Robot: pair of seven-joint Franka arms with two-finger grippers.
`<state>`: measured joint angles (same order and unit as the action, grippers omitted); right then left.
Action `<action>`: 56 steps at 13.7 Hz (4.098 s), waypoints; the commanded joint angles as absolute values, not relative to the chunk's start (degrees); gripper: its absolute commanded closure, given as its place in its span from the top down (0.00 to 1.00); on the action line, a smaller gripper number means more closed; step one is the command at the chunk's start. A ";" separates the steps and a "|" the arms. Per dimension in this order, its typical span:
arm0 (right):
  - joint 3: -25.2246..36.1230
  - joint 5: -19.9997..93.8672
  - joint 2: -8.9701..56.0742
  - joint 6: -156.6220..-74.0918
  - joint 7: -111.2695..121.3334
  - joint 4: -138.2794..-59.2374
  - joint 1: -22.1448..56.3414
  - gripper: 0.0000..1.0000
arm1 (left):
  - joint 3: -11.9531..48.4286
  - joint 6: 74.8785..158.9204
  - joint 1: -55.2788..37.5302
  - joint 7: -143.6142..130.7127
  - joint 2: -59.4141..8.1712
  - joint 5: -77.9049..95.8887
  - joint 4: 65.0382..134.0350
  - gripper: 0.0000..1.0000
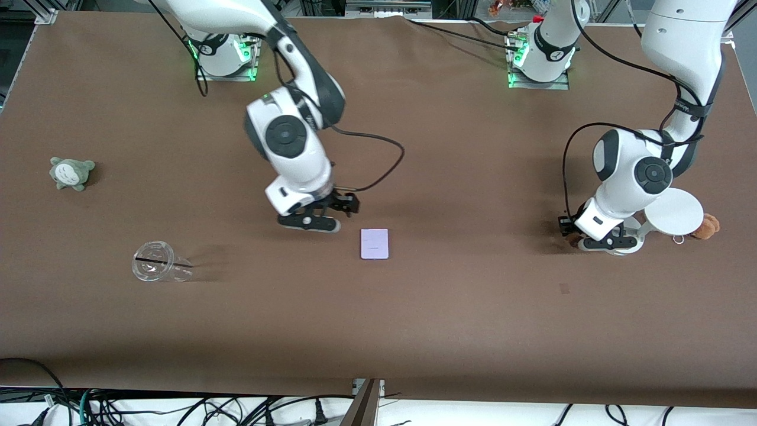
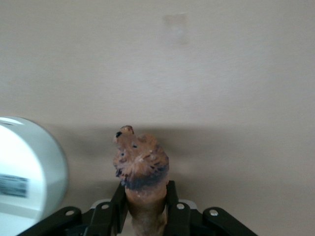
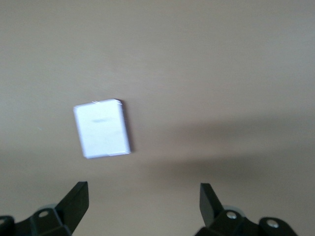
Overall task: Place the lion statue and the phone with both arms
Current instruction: 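Carry the lion toward the white lamp while the right gripper reaches the phone, then lower the lion beside the lamp while the right gripper grasps the phone, then carry the phone toward the glass cup while the left gripper withdraws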
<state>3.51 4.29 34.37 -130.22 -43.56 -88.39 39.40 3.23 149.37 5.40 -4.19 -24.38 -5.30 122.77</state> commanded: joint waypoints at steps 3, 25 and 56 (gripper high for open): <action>4.66 2.74 44.27 -137.37 -51.40 -80.88 43.06 1.00 | 4.13 150.82 7.91 -2.20 -23.03 -7.47 125.24 0.00; 4.48 -8.44 61.70 -142.39 -50.89 -65.74 43.59 0.53 | 5.62 139.32 6.59 -5.44 -20.22 -7.47 119.89 1.00; 4.13 5.88 44.22 -143.26 1.30 -92.37 16.62 0.46 | 5.98 84.02 5.10 -6.24 -5.98 -0.88 82.09 1.00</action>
<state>4.82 4.36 47.66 -142.49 -2.48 -87.72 18.39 6.90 83.87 6.61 -6.40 -7.56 -1.70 79.94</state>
